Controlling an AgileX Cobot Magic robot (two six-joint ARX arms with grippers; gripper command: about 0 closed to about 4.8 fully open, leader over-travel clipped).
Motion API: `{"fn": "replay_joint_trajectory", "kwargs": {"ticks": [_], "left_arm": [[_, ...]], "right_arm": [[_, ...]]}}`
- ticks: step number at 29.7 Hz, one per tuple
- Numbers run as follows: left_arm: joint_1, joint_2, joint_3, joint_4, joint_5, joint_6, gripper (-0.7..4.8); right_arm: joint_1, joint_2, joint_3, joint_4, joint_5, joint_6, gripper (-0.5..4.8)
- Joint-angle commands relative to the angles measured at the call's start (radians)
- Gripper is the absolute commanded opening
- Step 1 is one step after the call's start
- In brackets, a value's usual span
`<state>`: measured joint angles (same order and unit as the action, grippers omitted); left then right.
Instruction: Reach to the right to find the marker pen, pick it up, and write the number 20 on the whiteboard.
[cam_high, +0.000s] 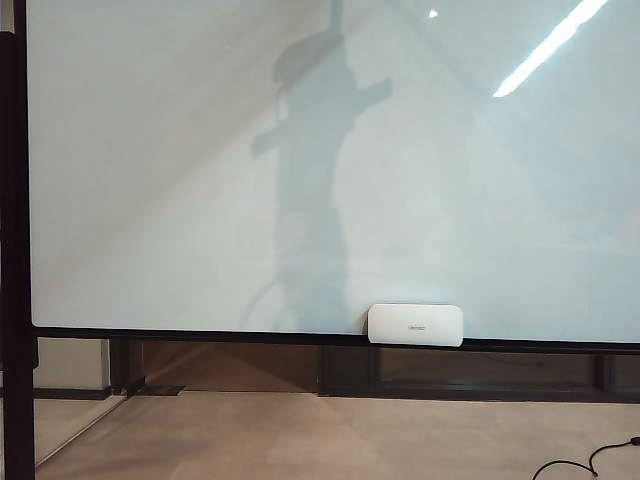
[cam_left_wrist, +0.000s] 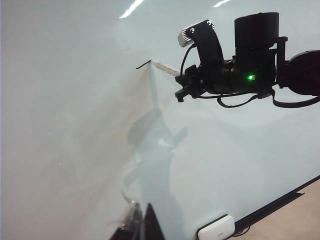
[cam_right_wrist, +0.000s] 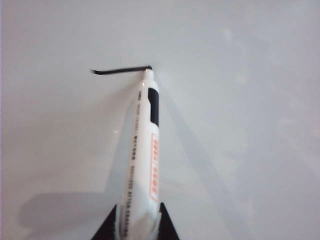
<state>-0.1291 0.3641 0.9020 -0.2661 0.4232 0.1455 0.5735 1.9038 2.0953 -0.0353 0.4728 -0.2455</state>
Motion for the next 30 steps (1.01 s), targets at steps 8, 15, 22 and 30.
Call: {"fn": "replay_joint_trajectory", "kwargs": {"ticks": [8,15,22,30], "left_arm": [[-0.001,0.0,0.004,0.013,0.0,0.005,0.12],[-0.001,0.0,0.004,0.013,0.0,0.029,0.12],[-0.001,0.0,0.004,0.013,-0.02,0.042,0.12],[-0.001,0.0,0.004,0.013,-0.051,0.065,0.12]], "right_arm": [[-0.012,0.0,0.006,-0.068,0.063,0.003,-0.01],[-0.039,0.006,0.005,-0.167,0.011,0.032,-0.01],[-0.073,0.029,0.004,-0.285,-0.094,0.086,-0.01],[-0.072,0.055,0.004,-0.277,-0.089,0.089,-0.02]]}}
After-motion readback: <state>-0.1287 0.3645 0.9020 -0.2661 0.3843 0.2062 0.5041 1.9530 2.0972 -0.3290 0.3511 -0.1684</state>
